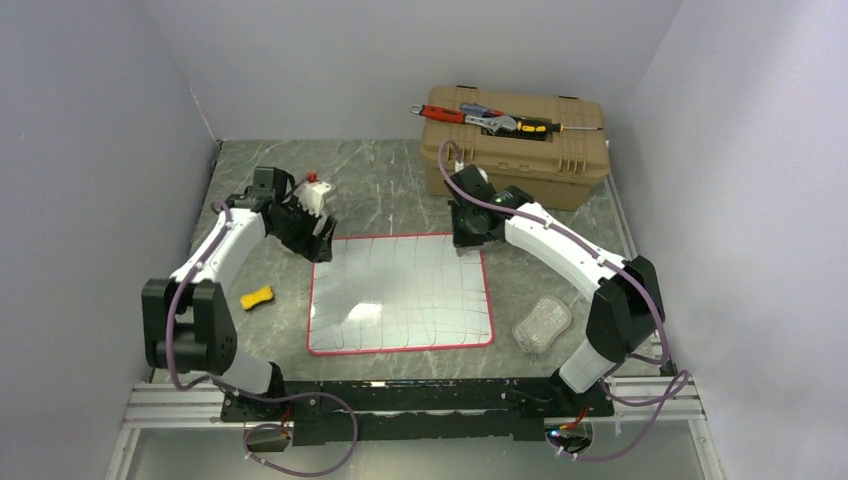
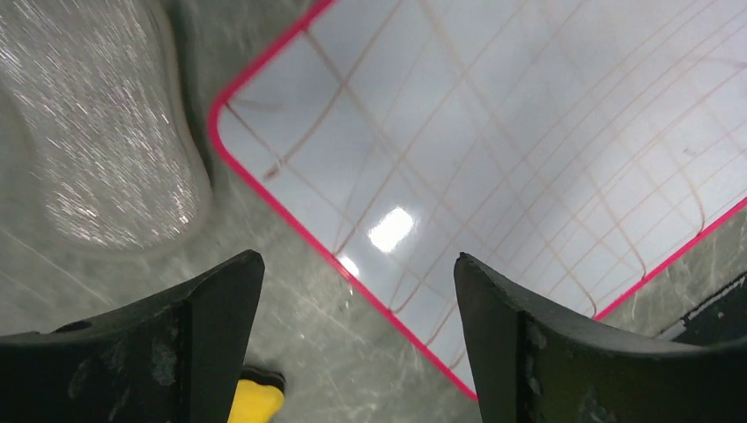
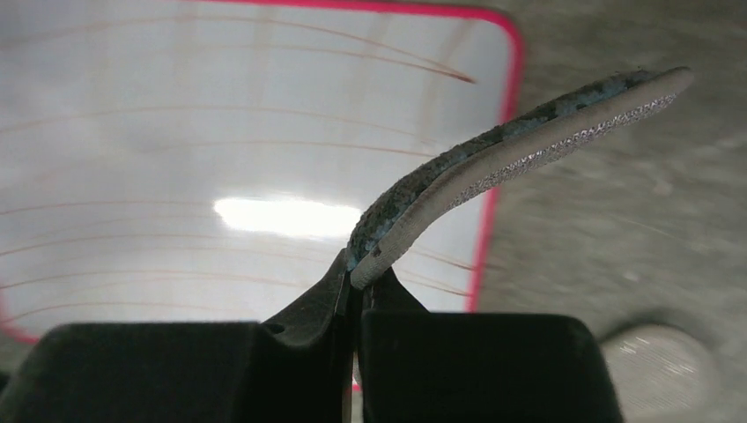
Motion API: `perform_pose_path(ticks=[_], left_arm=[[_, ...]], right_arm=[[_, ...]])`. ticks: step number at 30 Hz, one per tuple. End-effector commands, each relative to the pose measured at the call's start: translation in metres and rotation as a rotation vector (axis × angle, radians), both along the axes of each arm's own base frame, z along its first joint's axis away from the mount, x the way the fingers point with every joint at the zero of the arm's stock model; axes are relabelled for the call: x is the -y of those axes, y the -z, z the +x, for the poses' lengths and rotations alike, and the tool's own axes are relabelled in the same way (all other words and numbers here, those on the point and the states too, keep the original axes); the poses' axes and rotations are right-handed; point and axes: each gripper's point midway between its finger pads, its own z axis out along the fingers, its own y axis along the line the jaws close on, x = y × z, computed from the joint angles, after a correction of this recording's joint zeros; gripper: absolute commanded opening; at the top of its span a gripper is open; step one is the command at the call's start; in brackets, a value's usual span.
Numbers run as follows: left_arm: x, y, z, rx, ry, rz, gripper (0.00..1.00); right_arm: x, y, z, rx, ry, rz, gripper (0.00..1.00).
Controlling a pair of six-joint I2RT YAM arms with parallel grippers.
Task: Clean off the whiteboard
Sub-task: Erase the whiteboard at the center of the board.
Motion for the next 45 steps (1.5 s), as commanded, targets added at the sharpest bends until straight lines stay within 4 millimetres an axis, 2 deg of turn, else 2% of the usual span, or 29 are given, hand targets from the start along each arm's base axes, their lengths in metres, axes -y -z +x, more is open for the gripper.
perform_pose_path(ticks=[1, 5, 12, 17, 20, 23, 28, 32, 39, 42, 45], left_arm=[[-0.017, 0.034, -0.019, -0.183, -0.093, 0.059, 0.84], [-0.019, 0.058, -0.015, -0.215, -0.097, 0.071, 0.82], [-0.034, 0.102, -0.002, -0.281, -0.133, 0.140, 0.77], [-0.047, 0.117, 0.010, -0.278, -0.170, 0.197, 0.72], [-0.049, 0.122, 0.013, -0.279, -0.183, 0.201, 0.69], [-0.045, 0.126, 0.014, -0.292, -0.180, 0.177, 0.60], [-0.033, 0.131, 0.016, -0.318, -0.164, 0.121, 0.46], [-0.025, 0.134, 0.021, -0.316, -0.140, 0.093, 0.45], [-0.005, 0.136, 0.033, -0.297, -0.074, 0.068, 0.44], [0.008, 0.133, 0.041, -0.291, -0.053, 0.032, 0.44], [0.015, 0.128, 0.052, -0.284, -0.051, 0.000, 0.43]], right_arm=[[0.074, 0.030, -0.011, -0.059, 0.026, -0.301, 0.00], [0.081, 0.050, -0.004, -0.091, 0.084, -0.262, 0.00], [0.051, 0.100, -0.001, -0.153, 0.000, -0.122, 0.00], [0.032, 0.106, 0.011, -0.151, -0.063, 0.028, 0.00], [0.021, 0.110, 0.021, -0.166, -0.091, 0.110, 0.00], [0.011, 0.114, 0.030, -0.172, -0.120, 0.183, 0.00], [0.010, 0.128, 0.039, -0.177, -0.136, 0.179, 0.00], [-0.001, 0.134, 0.040, -0.148, -0.169, 0.235, 0.00], [-0.030, 0.164, 0.033, -0.222, -0.174, 0.341, 0.00], [-0.050, 0.171, 0.032, -0.237, -0.179, 0.399, 0.00], [-0.079, 0.176, 0.033, -0.245, -0.215, 0.403, 0.00]])
